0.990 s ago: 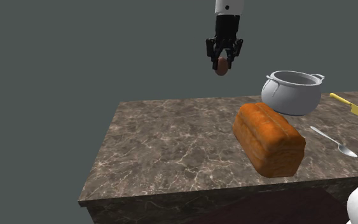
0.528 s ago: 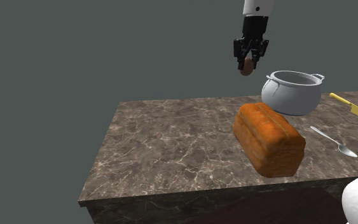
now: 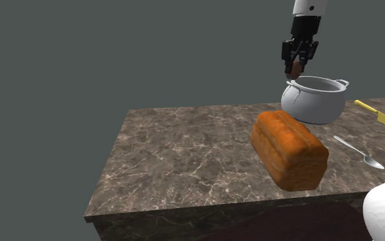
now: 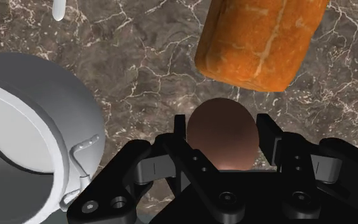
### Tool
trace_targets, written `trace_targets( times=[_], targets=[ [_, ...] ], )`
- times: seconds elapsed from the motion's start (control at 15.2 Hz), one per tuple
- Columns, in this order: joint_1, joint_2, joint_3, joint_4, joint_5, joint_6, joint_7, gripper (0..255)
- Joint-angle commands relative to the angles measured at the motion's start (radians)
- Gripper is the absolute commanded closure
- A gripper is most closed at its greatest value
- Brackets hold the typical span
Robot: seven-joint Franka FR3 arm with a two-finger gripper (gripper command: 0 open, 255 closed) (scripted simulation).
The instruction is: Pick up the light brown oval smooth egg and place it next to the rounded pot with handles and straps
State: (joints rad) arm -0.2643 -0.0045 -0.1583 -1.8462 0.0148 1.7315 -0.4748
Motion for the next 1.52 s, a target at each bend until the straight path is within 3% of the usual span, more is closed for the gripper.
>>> trace_targets(
  times=[0.0,0.33,1.45],
  targets=[
    [-0.025,0.012,-0.026,0.015,-0.004,-0.004,-0.052,255],
    [-0.096,0.074,-0.092,0.090,-0.003,-0.019,-0.189,255],
    [-0.097,0.117,-0.091,-0.088,0.009,0.200,-0.197,255]
  ],
)
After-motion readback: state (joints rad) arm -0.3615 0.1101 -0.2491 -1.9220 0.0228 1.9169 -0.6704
